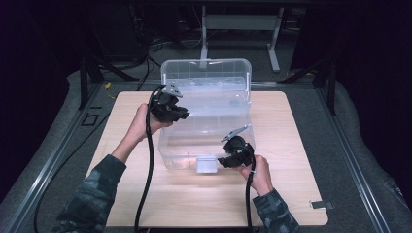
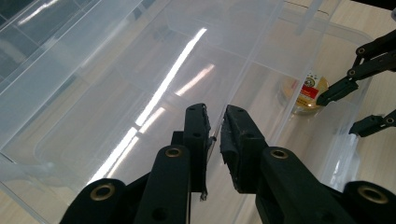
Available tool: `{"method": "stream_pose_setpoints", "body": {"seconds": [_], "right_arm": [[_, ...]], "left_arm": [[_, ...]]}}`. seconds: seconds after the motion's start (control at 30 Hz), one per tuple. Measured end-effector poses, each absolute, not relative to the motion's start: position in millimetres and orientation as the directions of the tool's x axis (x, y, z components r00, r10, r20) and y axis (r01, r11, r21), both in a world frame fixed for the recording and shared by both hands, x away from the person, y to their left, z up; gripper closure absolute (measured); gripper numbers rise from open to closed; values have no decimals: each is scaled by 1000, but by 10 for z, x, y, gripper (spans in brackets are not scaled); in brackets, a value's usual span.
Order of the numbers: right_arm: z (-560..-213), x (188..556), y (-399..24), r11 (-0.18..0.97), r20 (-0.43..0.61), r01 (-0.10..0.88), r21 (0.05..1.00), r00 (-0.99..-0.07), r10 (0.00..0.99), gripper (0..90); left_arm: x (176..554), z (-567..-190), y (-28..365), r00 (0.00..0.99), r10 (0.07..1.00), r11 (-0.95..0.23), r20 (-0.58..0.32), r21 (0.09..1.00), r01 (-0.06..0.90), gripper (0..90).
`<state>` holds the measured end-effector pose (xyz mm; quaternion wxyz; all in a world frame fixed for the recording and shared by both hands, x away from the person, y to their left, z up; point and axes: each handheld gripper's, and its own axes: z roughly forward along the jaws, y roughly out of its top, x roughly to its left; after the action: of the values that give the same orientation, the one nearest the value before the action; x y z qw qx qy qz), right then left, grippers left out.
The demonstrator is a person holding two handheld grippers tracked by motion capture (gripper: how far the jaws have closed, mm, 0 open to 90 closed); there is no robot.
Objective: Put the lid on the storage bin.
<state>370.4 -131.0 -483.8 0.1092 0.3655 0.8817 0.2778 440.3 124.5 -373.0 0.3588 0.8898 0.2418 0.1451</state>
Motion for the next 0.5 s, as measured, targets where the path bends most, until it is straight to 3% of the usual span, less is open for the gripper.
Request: {"method": "stream_pose_setpoints", "body": {"seconds": [0.5], "right_arm": [[-4841, 3707, -1311, 576, 23, 584, 572, -713, 701, 537]], "left_arm": [[4238, -3803, 1254, 840, 535, -618, 88, 719, 318, 792]]}}
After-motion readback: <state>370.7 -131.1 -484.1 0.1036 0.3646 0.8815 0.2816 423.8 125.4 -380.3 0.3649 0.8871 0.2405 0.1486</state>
